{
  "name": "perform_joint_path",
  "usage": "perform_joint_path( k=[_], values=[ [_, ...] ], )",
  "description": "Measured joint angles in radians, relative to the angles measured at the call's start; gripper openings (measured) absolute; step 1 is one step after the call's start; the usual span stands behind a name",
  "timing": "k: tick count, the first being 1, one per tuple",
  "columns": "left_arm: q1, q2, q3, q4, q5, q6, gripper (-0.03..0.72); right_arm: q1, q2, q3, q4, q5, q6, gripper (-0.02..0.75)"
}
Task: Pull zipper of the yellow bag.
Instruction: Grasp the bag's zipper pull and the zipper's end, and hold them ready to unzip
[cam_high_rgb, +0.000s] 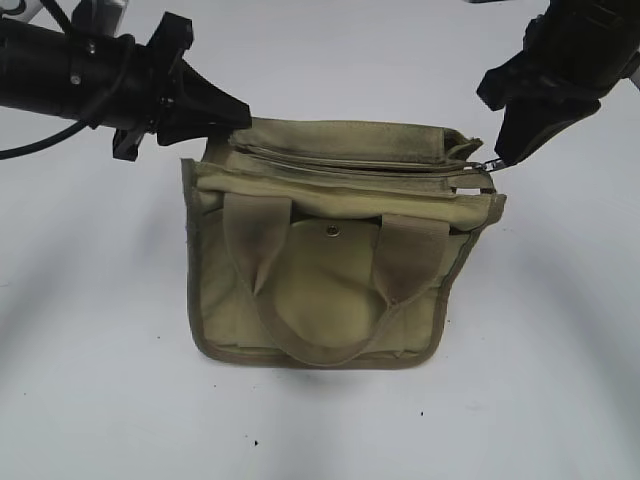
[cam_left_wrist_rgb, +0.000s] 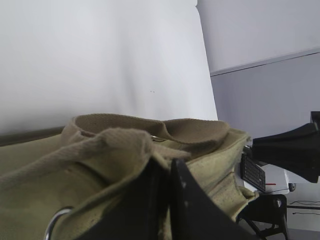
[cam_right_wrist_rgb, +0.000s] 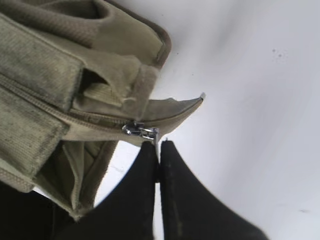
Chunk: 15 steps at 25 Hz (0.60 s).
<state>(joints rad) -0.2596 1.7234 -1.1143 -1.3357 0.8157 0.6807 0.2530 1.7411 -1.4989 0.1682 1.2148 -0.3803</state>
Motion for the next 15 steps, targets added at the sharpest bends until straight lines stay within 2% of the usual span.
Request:
perform_joint_path(
  k=[3,5,6,8,11,13,15],
  values=[
    [0.000,0.000,0.000,0.000,0.000,0.000,0.023,-0.002,0.000,0.000,0.018,0.001,0.013,0.003],
    [0.000,-0.002,0.000,0.004,-0.003,0.000,0.038,-0.002,-0.002,0.000,0.039,0.001,0.022,0.036],
    [0.000,-0.007,0.000,0.010,-0.003,0.000,0.060,-0.002,-0.004,0.000,0.053,0.002,0.027,0.083],
    [0.000,-0.024,0.000,0.032,-0.005,0.000,0.141,-0.002,-0.018,0.001,0.070,0.002,0.047,0.242],
    [0.000,-0.094,0.000,0.128,-0.009,0.000,0.330,-0.002,-0.065,0.004,0.062,0.002,0.109,0.505],
    [0.000,-0.162,0.000,0.226,0.014,-0.004,0.422,-0.002,-0.118,0.027,0.047,0.001,0.132,0.606],
    [0.000,-0.241,0.000,0.345,0.030,-0.042,0.454,-0.002,-0.178,0.087,0.034,0.001,0.142,0.630]
  ],
)
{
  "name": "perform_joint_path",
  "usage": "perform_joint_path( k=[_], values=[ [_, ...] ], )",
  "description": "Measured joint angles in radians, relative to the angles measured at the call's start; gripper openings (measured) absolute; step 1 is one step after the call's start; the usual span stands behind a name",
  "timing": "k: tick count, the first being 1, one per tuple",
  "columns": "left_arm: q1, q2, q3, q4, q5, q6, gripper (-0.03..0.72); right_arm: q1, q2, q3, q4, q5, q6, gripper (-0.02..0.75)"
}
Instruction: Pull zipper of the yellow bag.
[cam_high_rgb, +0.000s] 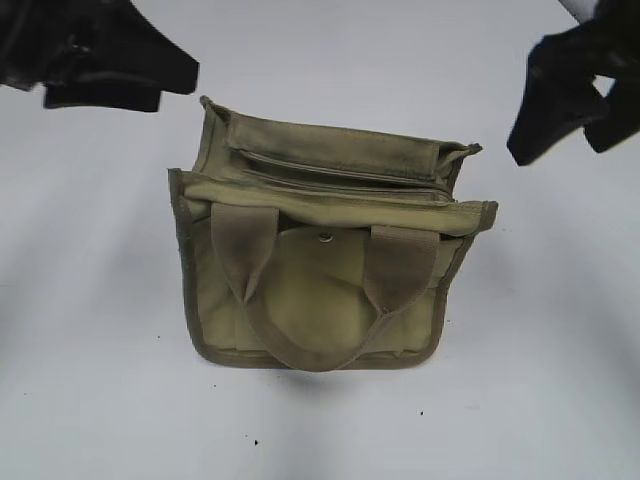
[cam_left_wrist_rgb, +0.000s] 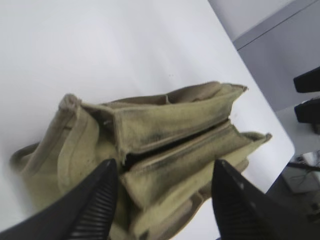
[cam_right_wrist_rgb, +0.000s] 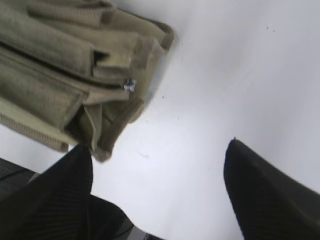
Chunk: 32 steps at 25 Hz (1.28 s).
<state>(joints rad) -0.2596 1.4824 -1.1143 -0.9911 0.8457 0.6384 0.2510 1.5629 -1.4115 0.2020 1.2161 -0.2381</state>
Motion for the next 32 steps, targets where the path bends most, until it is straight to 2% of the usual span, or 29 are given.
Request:
perform_joint_path(
  k=[2,8,11,14,19,24,32],
  values=[
    [0.000,-0.095,-0.001,0.150,0.029,-0.075,0.467,0.000,-0.074,0.077,-0.005,0.000,0.004,0.624],
    [0.000,-0.382,0.026,0.583,0.186,-0.407,0.474,0.000,-0.328,0.372,-0.008,0.000,0.022,0.593],
    [0.000,-0.547,0.115,0.728,0.232,-0.514,0.474,0.000,-0.475,0.514,-0.008,0.001,0.029,0.592],
    [0.000,-0.767,0.233,0.837,0.243,-0.563,0.474,0.000,-0.624,0.640,-0.009,-0.002,0.030,0.592],
    [0.000,-1.048,0.426,0.958,0.251,-0.584,0.474,0.000,-0.887,0.805,-0.010,-0.035,0.031,0.590],
    [0.000,-1.260,0.546,0.978,0.254,-0.586,0.474,0.000,-1.063,0.917,-0.011,-0.091,0.031,0.589],
    [0.000,-1.332,0.590,0.979,0.223,-0.586,0.475,0.000,-1.172,0.924,-0.014,-0.119,0.031,0.589]
  ],
)
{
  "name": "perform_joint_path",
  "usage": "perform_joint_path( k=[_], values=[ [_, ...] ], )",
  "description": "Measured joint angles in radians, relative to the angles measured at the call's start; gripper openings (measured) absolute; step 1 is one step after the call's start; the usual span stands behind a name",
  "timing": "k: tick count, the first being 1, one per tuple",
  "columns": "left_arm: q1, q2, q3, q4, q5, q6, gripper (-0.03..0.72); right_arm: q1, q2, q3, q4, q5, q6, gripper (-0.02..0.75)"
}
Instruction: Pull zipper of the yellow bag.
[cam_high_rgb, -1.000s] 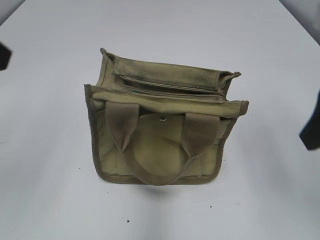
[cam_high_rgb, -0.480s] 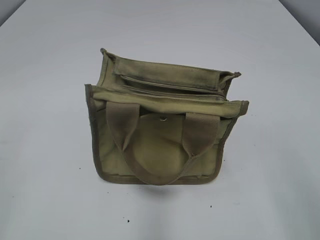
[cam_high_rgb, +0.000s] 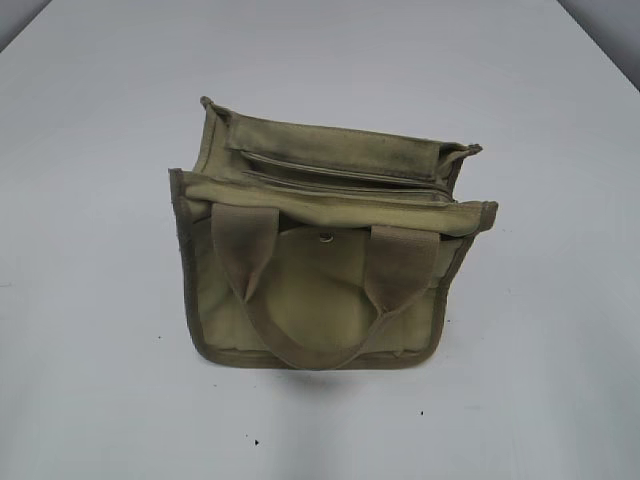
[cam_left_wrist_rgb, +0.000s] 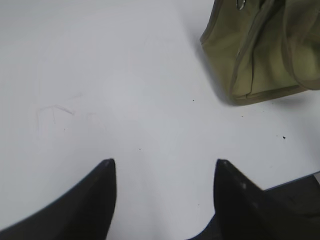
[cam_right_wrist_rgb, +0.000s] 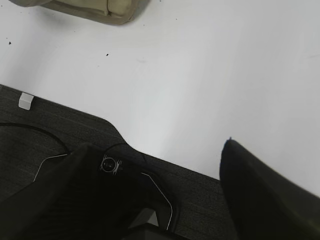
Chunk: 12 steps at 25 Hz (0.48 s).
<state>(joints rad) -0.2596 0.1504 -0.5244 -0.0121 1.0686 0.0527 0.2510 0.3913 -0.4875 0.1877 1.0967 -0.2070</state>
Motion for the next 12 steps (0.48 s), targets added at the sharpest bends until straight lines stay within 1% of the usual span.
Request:
perform_joint_path(
  k=[5,12],
  values=[
    [0.000,-0.003,0.001,0.001,-0.006,0.000,0.475,0.000,0.000,0.000,0.001,-0.003,0.000,0.589],
    [0.000,-0.003,0.001,0.001,-0.006,0.000,0.468,0.000,0.000,0.000,0.038,-0.009,0.000,0.589]
  ],
)
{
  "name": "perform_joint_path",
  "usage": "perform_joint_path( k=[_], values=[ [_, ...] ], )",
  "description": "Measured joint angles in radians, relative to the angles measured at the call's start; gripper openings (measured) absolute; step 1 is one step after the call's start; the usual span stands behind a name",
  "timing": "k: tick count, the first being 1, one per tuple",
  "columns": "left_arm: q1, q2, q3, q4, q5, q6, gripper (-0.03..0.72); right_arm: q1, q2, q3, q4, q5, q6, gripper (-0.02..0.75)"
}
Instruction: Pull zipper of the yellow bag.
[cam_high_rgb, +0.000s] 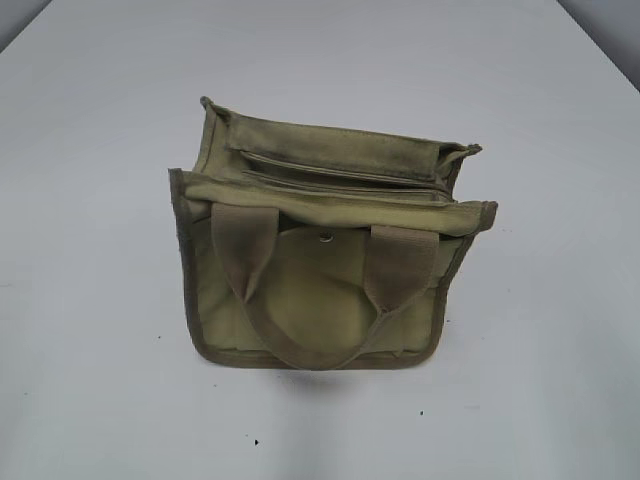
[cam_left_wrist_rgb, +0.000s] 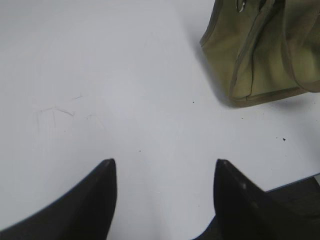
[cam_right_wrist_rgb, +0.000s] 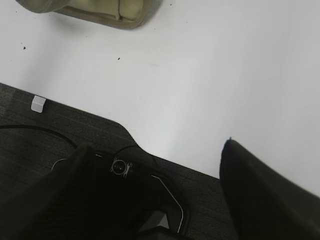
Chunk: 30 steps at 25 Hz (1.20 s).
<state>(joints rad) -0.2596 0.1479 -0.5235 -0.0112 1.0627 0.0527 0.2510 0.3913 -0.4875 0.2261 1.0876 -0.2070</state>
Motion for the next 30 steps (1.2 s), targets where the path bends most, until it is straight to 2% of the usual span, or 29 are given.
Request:
perform_joint_path(
  k=[11,17,19,22,30],
  values=[
    [0.009,0.000,0.000,0.000,0.000,0.000,0.438,-0.012,-0.006,0.000,0.036,-0.010,0.000,0.589],
    [0.153,-0.020,0.000,0.000,-0.001,0.000,0.436,-0.196,-0.144,0.000,0.041,-0.012,0.000,0.589],
    [0.194,-0.052,0.000,0.000,-0.001,0.000,0.435,-0.235,-0.208,0.000,0.041,-0.012,0.000,0.589],
    [0.229,-0.102,0.000,0.000,0.000,0.000,0.434,-0.250,-0.278,0.000,0.042,-0.012,0.000,0.589],
    [0.234,-0.154,0.002,0.000,0.000,0.000,0.434,-0.251,-0.397,0.001,0.046,-0.012,0.000,0.589]
  ],
)
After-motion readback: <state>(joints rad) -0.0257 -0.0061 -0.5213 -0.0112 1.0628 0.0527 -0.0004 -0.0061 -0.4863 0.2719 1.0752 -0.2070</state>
